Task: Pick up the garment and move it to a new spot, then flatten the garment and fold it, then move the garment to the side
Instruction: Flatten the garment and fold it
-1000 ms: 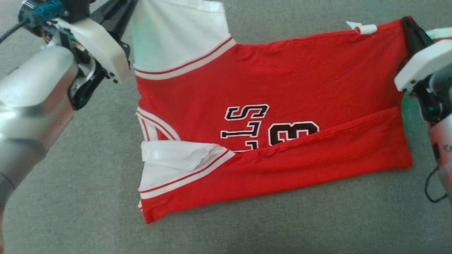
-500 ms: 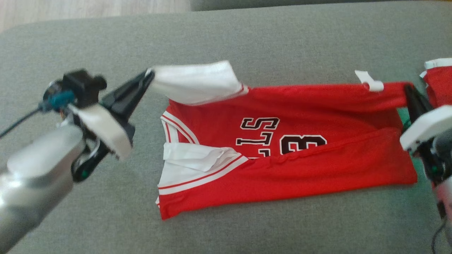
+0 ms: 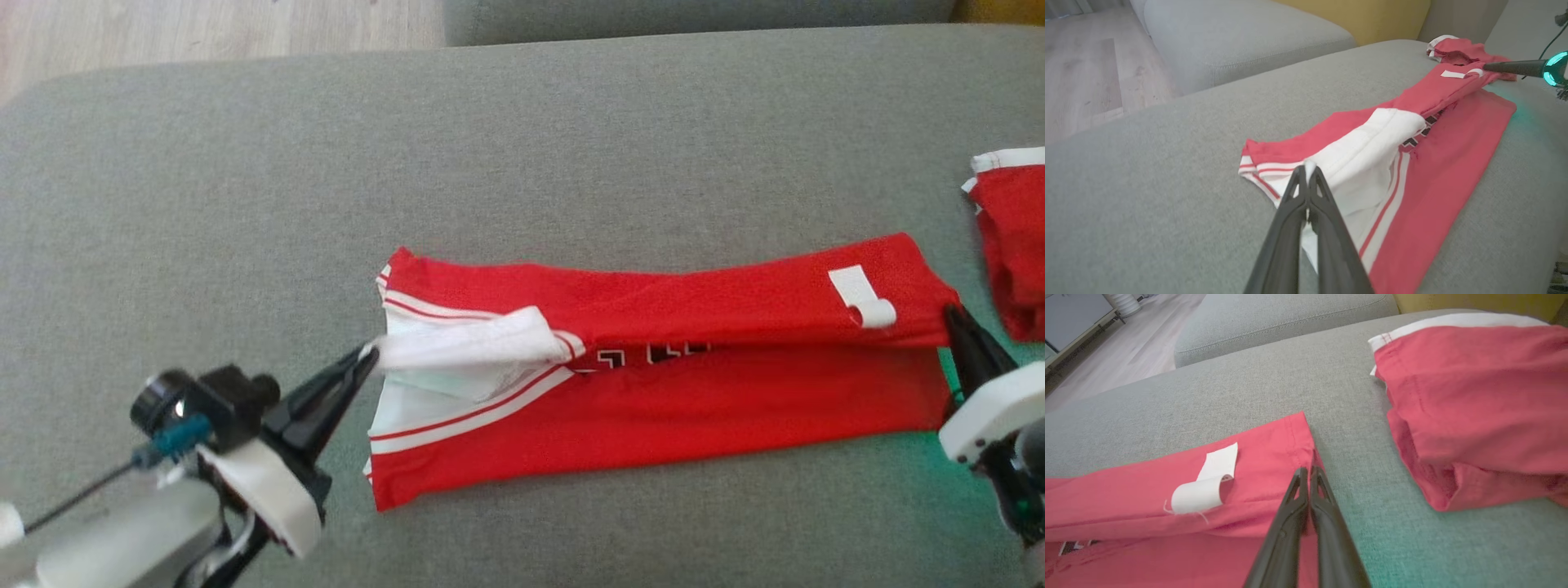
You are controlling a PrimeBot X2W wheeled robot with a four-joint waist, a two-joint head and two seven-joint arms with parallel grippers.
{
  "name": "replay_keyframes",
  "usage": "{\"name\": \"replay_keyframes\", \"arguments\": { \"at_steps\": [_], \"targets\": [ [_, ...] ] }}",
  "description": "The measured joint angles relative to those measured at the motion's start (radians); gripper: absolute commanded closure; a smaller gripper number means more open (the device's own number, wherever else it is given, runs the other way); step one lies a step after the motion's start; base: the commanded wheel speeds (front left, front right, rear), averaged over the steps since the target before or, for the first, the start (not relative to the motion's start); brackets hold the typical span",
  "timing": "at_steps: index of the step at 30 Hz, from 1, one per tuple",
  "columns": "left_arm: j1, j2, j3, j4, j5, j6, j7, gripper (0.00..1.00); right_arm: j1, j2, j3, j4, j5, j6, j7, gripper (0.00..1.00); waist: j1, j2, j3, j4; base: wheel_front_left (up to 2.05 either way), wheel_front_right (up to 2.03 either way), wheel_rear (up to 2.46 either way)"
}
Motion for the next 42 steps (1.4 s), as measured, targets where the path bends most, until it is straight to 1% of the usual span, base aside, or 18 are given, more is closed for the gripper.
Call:
{"name": "replay_keyframes", "arguments": {
  "at_steps": [3,6,7,8,11,12,14,19,20,24,29,35,36,37,38,39,40,42],
  "targets": [
    [0.044,0.007,0.0,-0.036,-0.007,0.035,0.0,1.0,0.035,0.018,-0.03,-0.023,-0.011,0.0,0.013,1.0,0.0001,0.0,0.004,0.001,0.0,0.0,0.0],
    [0.077,0.003,0.0,-0.042,-0.007,0.049,0.001,1.0,0.058,0.042,-0.05,-0.033,-0.026,0.0,0.03,1.0,0.0001,0.0,0.009,0.002,0.0,0.0,0.0],
    [0.085,-0.003,0.0,-0.038,-0.007,0.057,0.001,1.0,0.064,0.049,-0.055,-0.034,-0.026,0.0,0.03,0.72,0.0002,0.0,0.009,0.003,0.0,0.0,0.0],
    [0.102,-0.026,0.007,-0.023,-0.014,0.067,0.0,0.0,0.073,0.064,-0.066,-0.035,-0.042,0.0,0.027,0.0,0.0002,0.0,0.006,0.004,0.0,0.0,0.0],
    [0.138,-0.076,0.055,0.0,-0.014,0.109,-0.008,0.0,0.089,0.094,-0.109,-0.053,-0.047,0.0,-0.006,0.0,0.0002,0.0,-0.004,0.004,0.0,0.0,0.0],
    [0.156,-0.094,0.093,0.003,-0.004,0.128,-0.009,0.0,0.096,0.104,-0.123,-0.06,-0.052,0.0,-0.017,0.0,0.0001,0.0,-0.008,0.004,0.0,0.0,0.0],
    [0.21,-0.146,0.217,-0.009,0.027,0.172,-0.009,0.0,0.121,0.131,-0.159,-0.075,-0.06,0.0,-0.048,0.0,0.0002,0.0,-0.015,0.006,0.0,0.0,0.0],
    [0.418,-0.302,0.488,-0.063,0.188,0.261,-0.012,0.0,0.2,0.221,-0.263,-0.104,-0.094,0.0,-0.086,0.0,0.0001,0.0,-0.034,0.027,0.0,0.0,0.0],
    [0.418,-0.302,0.488,-0.063,0.188,0.261,-0.012,0.0,0.2,0.221,-0.263,-0.104,-0.094,0.0,-0.086,0.0,0.0001,0.0,-0.034,0.027,0.0,0.0,0.0],
    [0.564,-0.407,0.621,-0.088,0.365,0.293,-0.012,0.0,0.199,0.275,-0.355,-0.093,-0.15,0.0,-0.085,0.0,0.0001,0.0,-0.049,0.056,0.0,0.0,0.0],
    [0.652,-0.517,0.712,-0.119,0.534,0.298,-0.012,0.0,0.155,0.295,-0.461,-0.004,-0.23,0.0,-0.058,0.0,0.0001,0.0,-0.07,0.1,0.0,0.0,0.0],
    [0.724,-0.578,0.746,-0.125,0.656,0.239,-0.012,0.0,0.121,0.304,-0.501,0.12,-0.277,0.0,-0.01,0.02,0.0,0.0,-0.09,0.141,0.0,0.0,0.0],
    [0.728,-0.583,0.756,-0.126,0.669,0.231,-0.012,0.0,0.109,0.304,-0.501,0.132,-0.278,0.0,-0.004,0.11,0.0,0.0,-0.092,0.144,0.0,0.0,0.0],
    [0.731,-0.59,0.767,-0.126,0.681,0.222,-0.012,0.0,0.098,0.304,-0.5,0.142,-0.278,0.0,0.0,0.3,0.0,0.0,-0.094,0.146,0.0,0.0,0.0],
    [0.731,-0.596,0.776,-0.127,0.693,0.214,-0.012,0.0,0.084,0.304,-0.498,0.155,-0.277,0.0,0.006,0.58,0.0001,0.0,-0.096,0.147,0.0,0.0,0.0],
    [0.731,-0.601,0.784,-0.128,0.703,0.207,-0.012,0.0,0.073,0.304,-0.494,0.166,-0.276,0.0,0.014,0.76,0.0001,0.0,-0.099,0.147,0.0,0.0,0.0],
    [0.732,-0.606,0.794,-0.129,0.711,0.202,-0.012,0.0,0.064,0.304,-0.487,0.175,-0.272,0.0,0.021,1.0,0.0,0.0,-0.101,0.147,0.0,0.0,0.0],
    [0.735,-0.616,0.813,-0.129,0.721,0.185,-0.012,0.0,0.054,0.304,-0.473,0.191,-0.252,0.0,0.03,1.0,0.0,0.0,-0.107,0.143,0.0,0.0,0.0]
  ]
}}
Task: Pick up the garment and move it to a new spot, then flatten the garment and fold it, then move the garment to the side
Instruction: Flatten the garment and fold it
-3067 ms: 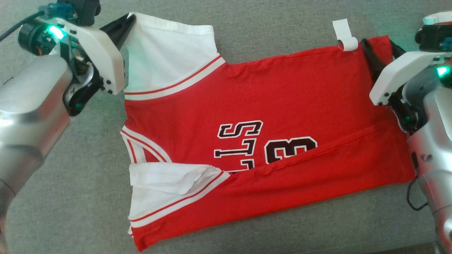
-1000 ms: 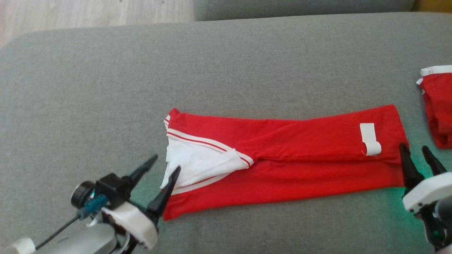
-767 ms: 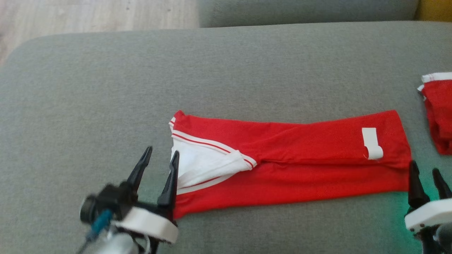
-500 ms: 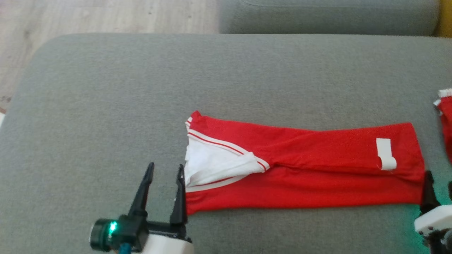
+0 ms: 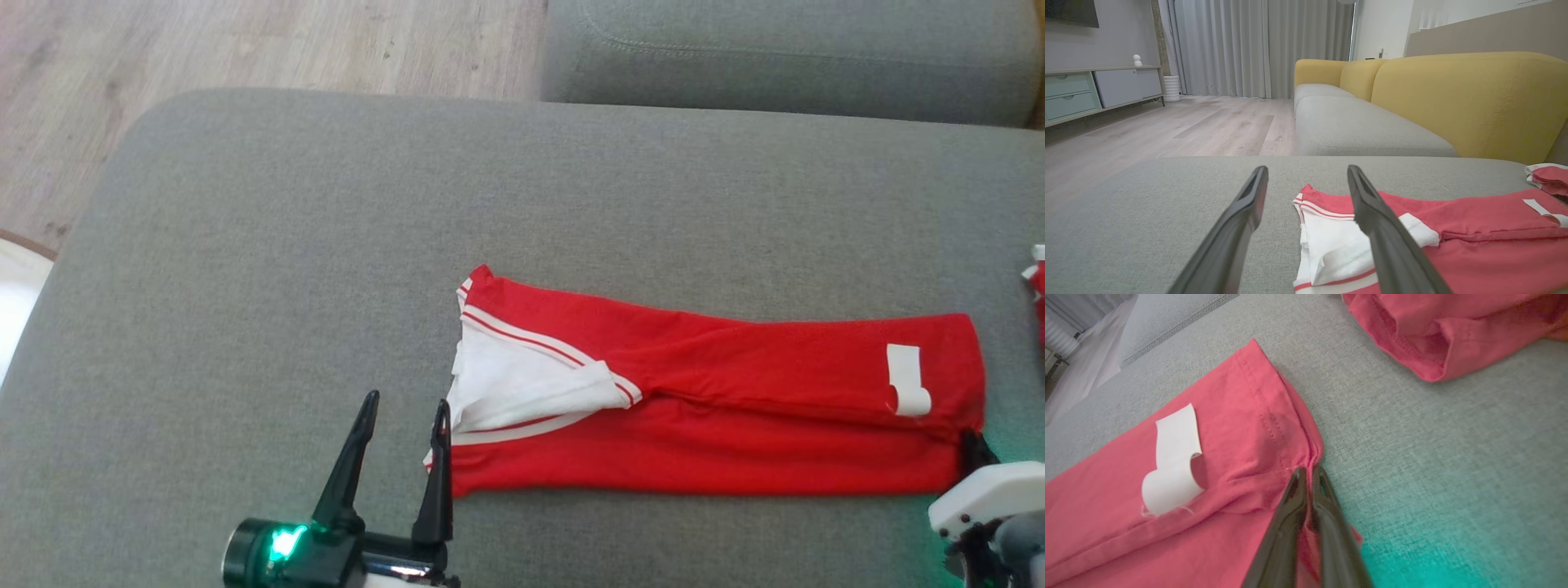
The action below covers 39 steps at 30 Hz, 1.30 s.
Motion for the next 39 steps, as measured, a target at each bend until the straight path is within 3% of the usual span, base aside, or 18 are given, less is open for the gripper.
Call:
{"name": "replay_keyframes", "arguments": {
  "at_steps": [7,15,19,26,39],
  "targets": [
    [0.036,-0.026,0.053,-0.001,0.034,-0.05,0.0,0.0,0.005,-0.01,0.005,0.005,0.029,0.0,-0.044,1.0,0.0001,0.0,-0.023,-0.03,0.0,0.0,0.0],
    [0.064,-0.045,0.089,-0.001,0.062,-0.095,0.0,0.0,0.059,-0.092,0.027,-0.106,0.153,0.0,-0.041,1.0,0.0,0.0,-0.061,-0.069,0.0,0.0,0.0],
    [0.072,-0.051,0.102,-0.001,0.074,-0.114,0.0,0.0,0.063,-0.077,0.102,-0.252,0.239,0.0,-0.031,1.0,0.0001,0.0,-0.076,-0.076,0.0,0.0,0.0],
    [0.098,-0.061,0.111,0.006,0.087,-0.149,0.0,0.0,0.069,-0.021,0.275,-0.473,0.244,0.0,0.0,1.0,0.0,0.0,-0.088,-0.052,0.0,0.0,0.0],
    [0.099,-0.074,0.121,0.041,0.102,-0.183,0.0,0.0,-0.02,0.031,0.642,-0.438,0.247,0.0,0.041,1.0,0.0002,0.0,-0.074,0.055,0.0,0.0,0.0]
  ]
}}
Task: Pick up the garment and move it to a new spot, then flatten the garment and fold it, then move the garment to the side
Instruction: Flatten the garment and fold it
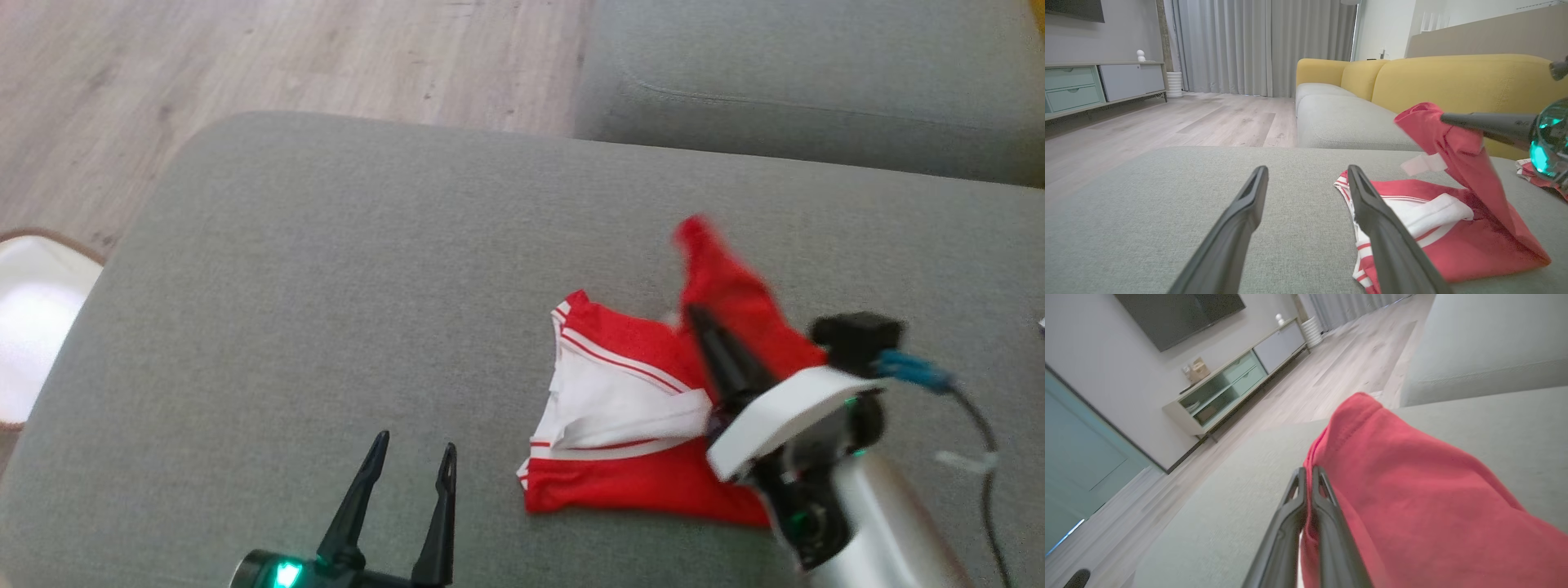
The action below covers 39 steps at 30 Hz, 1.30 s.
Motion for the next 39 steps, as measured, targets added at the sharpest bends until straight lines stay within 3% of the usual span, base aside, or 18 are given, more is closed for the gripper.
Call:
{"name": "replay_keyframes", "arguments": {
  "at_steps": [8,15,16,17,21,26,30,34,39],
  "targets": [
    [0.0,-0.006,0.002,0.005,0.007,-0.009,0.0,0.0,-0.008,0.006,0.201,0.087,0.03,0.0,-0.005,1.0,0.0,0.0,0.006,0.046,0.0,0.0,0.0],
    [-0.001,-0.008,0.006,0.005,0.007,-0.009,0.0,0.0,-0.021,0.005,0.318,0.167,0.097,0.0,-0.048,1.0,0.0,0.0,0.018,0.054,0.0,0.0,0.0],
    [-0.001,-0.009,0.007,0.005,0.007,-0.009,0.0,0.0,-0.028,0.005,0.334,0.179,0.11,0.0,-0.058,0.29,0.0,0.0,0.018,0.053,0.0,0.0,0.0],
    [-0.001,-0.009,0.008,0.005,0.007,-0.009,0.0,0.0,-0.035,0.005,0.345,0.185,0.125,0.0,-0.076,0.0,0.0,0.0,0.017,0.052,0.0,0.0,0.0],
    [-0.001,-0.013,0.034,-0.002,-0.012,-0.009,0.0,0.0,-0.071,0.006,0.318,0.199,0.137,0.0,-0.245,0.0,0.0,0.0,0.004,0.034,0.0,0.0,0.0],
    [0.005,-0.014,0.073,-0.016,-0.109,0.007,0.0,0.0,-0.067,-0.048,0.23,0.192,0.0,0.0,-0.393,0.0,-0.0001,0.0,-0.018,-0.012,0.0,0.0,0.0],
    [0.006,-0.015,0.099,-0.044,-0.109,0.027,0.0,0.0,0.003,-0.119,0.091,0.124,-0.094,0.0,-0.423,0.0,-0.0001,0.0,-0.036,-0.063,0.0,0.0,0.0],
    [0.012,-0.017,0.114,-0.047,-0.103,0.036,0.0,0.0,0.137,-0.124,-0.075,-0.017,-0.16,0.0,-0.426,0.0,-0.0001,0.0,-0.058,-0.114,0.0,0.0,0.0],
    [0.069,-0.019,0.135,-0.045,-0.085,0.044,0.0,0.0,0.318,-0.124,-0.153,-0.107,-0.238,0.0,-0.426,0.0,-0.0002,0.0,-0.102,-0.158,0.0,0.0,0.0]
  ]
}}
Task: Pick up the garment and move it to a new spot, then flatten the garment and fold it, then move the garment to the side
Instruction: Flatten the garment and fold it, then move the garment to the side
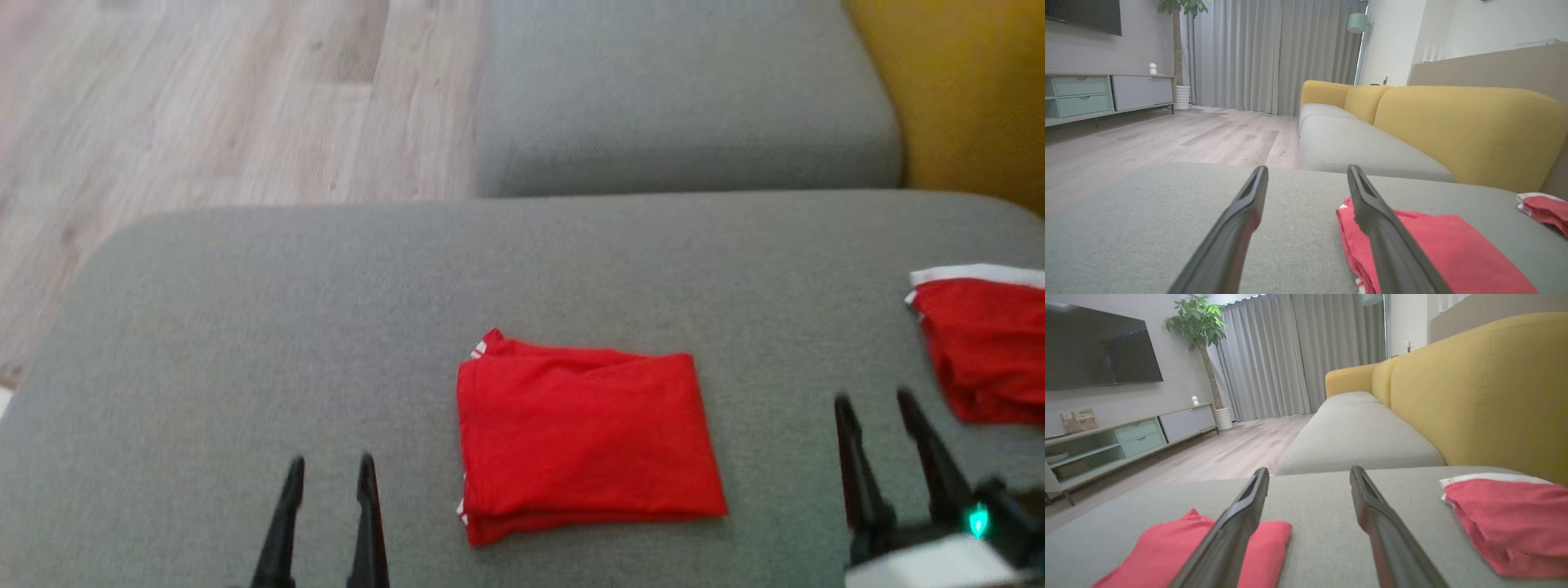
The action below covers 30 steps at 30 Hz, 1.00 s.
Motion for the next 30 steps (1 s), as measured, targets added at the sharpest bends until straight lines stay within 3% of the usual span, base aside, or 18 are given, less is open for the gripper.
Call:
{"name": "replay_keyframes", "arguments": {
  "at_steps": [8,15,30],
  "targets": [
    [0.132,0.008,0.023,0.03,0.067,-0.024,0.0,0.0,0.176,0.024,-0.023,-0.009,-0.068,0.0,0.0,0.0,-0.0002,0.0,-0.067,-0.041,0.0,0.0,0.0],
    [0.139,0.009,0.058,0.031,0.075,-0.036,0.0,0.0,0.178,0.053,-0.026,-0.011,-0.091,0.0,0.0,0.0,0.0,0.0,-0.077,-0.065,0.0,0.0,0.0],
    [0.14,0.005,0.059,0.03,0.074,-0.036,0.0,0.0,0.178,0.042,-0.011,-0.009,-0.098,0.0,0.0,0.0,0.0001,0.0,-0.077,-0.085,0.0,0.0,0.0]
  ]
}}
